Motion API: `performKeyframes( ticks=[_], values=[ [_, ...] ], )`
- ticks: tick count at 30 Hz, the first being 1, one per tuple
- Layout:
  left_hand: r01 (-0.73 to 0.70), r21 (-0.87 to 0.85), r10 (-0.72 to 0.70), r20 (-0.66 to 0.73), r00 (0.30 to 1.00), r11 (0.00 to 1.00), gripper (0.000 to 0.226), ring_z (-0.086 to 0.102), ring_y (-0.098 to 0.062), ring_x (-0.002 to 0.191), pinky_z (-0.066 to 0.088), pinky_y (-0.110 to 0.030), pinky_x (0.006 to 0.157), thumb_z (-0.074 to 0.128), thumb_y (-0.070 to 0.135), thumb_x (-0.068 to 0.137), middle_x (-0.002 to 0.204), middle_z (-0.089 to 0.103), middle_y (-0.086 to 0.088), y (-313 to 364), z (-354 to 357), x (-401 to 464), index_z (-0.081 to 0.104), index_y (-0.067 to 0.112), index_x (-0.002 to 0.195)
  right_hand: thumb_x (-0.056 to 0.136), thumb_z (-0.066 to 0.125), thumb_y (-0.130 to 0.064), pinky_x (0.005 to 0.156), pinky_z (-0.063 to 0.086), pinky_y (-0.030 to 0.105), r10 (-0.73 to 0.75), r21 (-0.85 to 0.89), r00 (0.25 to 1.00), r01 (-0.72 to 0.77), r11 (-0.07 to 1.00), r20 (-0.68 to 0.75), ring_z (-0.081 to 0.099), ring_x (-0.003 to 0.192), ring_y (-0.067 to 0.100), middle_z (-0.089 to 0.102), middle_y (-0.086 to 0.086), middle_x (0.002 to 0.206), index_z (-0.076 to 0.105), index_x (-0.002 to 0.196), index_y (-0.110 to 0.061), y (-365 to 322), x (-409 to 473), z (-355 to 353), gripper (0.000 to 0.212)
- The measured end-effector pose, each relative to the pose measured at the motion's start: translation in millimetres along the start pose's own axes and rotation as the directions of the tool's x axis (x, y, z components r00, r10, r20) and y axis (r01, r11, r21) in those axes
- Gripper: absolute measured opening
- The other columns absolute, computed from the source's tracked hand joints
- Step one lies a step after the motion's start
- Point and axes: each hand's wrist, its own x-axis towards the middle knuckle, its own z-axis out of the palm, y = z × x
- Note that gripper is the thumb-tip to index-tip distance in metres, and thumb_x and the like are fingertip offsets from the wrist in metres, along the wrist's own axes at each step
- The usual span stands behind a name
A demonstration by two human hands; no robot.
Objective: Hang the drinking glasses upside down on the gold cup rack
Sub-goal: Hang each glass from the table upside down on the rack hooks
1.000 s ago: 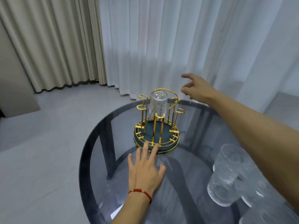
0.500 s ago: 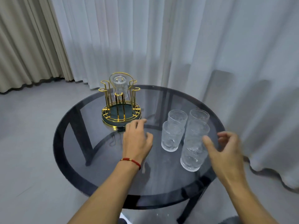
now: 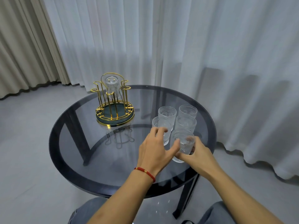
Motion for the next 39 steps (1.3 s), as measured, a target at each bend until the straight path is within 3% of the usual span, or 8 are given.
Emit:
performKeyframes(
  ticks=[6,11,16,21,24,27,31,39],
  values=[
    [0.154,-0.192,-0.1,0.267,0.958,0.969,0.079,0.06,-0.013,0.107,0.052,-0.039,0.093,0.065,0.073,0.074,0.124,0.056,0.012,-1,-12,-3,0.037,0.039,0.14,0.058,0.072,-0.066,0.077,0.05,0.032,-0.282,-0.276,0.957,0.254,0.927,-0.066,0.063,0.102,0.013,0.059,-0.016,0.114,0.048,0.126,-0.038,-20,-13,-5,0.077],
    [0.305,-0.568,-0.198,0.244,0.949,0.765,0.051,0.068,-0.006,0.091,0.057,-0.026,0.075,0.08,0.046,0.072,0.1,0.071,0.008,-7,-42,6,0.057,0.036,0.116,0.066,0.08,-0.068,0.09,0.05,0.016,-0.492,-0.015,0.869,0.492,0.87,-0.055,0.058,0.117,-0.002,0.055,-0.023,0.127,0.051,0.14,-0.045,-40,-13,5,0.083],
    [0.341,-0.893,-0.218,0.284,0.934,0.295,0.061,0.061,-0.041,0.118,0.052,-0.062,0.095,0.072,0.033,0.079,0.127,0.061,-0.026,-33,-72,26,0.052,0.005,0.129,0.084,0.053,-0.079,0.09,0.058,0.027,-0.281,0.523,0.954,0.188,0.832,0.104,0.068,0.113,0.0,0.068,-0.017,0.13,0.053,0.135,-0.055,-81,-3,28,0.056],
    [0.263,-0.911,-0.265,0.181,0.947,0.319,0.057,0.063,-0.036,0.116,0.054,-0.054,0.094,0.059,0.053,0.089,0.127,0.064,-0.022,-59,-74,45,0.058,0.012,0.128,0.099,0.061,-0.049,0.077,0.064,0.04,-0.232,0.637,0.958,0.074,0.767,0.168,0.077,0.097,0.032,0.076,0.01,0.117,0.064,0.129,-0.02,-125,34,39,0.042],
    [0.305,-0.786,-0.452,0.037,0.891,0.538,0.056,0.065,-0.019,0.108,0.053,-0.037,0.087,0.041,0.069,0.09,0.115,0.071,-0.005,-86,-71,58,0.07,0.028,0.115,0.096,0.062,-0.054,0.073,0.062,0.035,-0.218,0.466,0.976,0.181,0.866,0.027,0.078,0.089,0.019,0.072,0.0,0.118,0.062,0.126,-0.026,-143,63,34,0.041],
    [0.398,-0.174,-0.426,-0.169,0.889,0.901,0.043,0.045,-0.021,0.129,0.042,-0.045,0.103,0.046,0.05,0.099,0.135,0.055,-0.007,-141,-60,52,0.06,0.024,0.13,0.089,0.066,-0.058,0.081,0.064,0.041,-0.242,0.367,0.964,0.266,0.891,-0.112,0.078,0.079,0.01,0.072,-0.007,0.111,0.06,0.12,-0.036,-167,99,16,0.039],
    [0.377,0.259,-0.384,-0.025,0.923,0.889,0.065,-0.005,-0.019,0.153,0.013,-0.05,0.122,0.041,0.054,0.098,0.168,0.001,0.002,-183,-43,45,0.016,0.039,0.156,0.074,0.07,-0.059,0.092,0.061,0.046,-0.268,0.247,0.943,0.312,0.918,-0.196,0.074,0.105,0.022,0.069,0.006,0.128,0.057,0.141,-0.027,-207,169,1,0.074],
    [0.319,0.477,-0.37,0.014,0.929,0.819,0.071,-0.008,-0.022,0.153,0.001,-0.051,0.123,0.019,0.063,0.096,0.166,-0.016,0.003,-194,-29,48,-0.009,0.038,0.156,0.075,0.074,-0.057,0.098,0.055,0.05,-0.339,-0.046,0.927,0.336,0.941,-0.158,0.068,0.109,0.034,0.062,0.009,0.126,0.06,0.134,-0.013,-271,265,21,0.075]
  ],
)
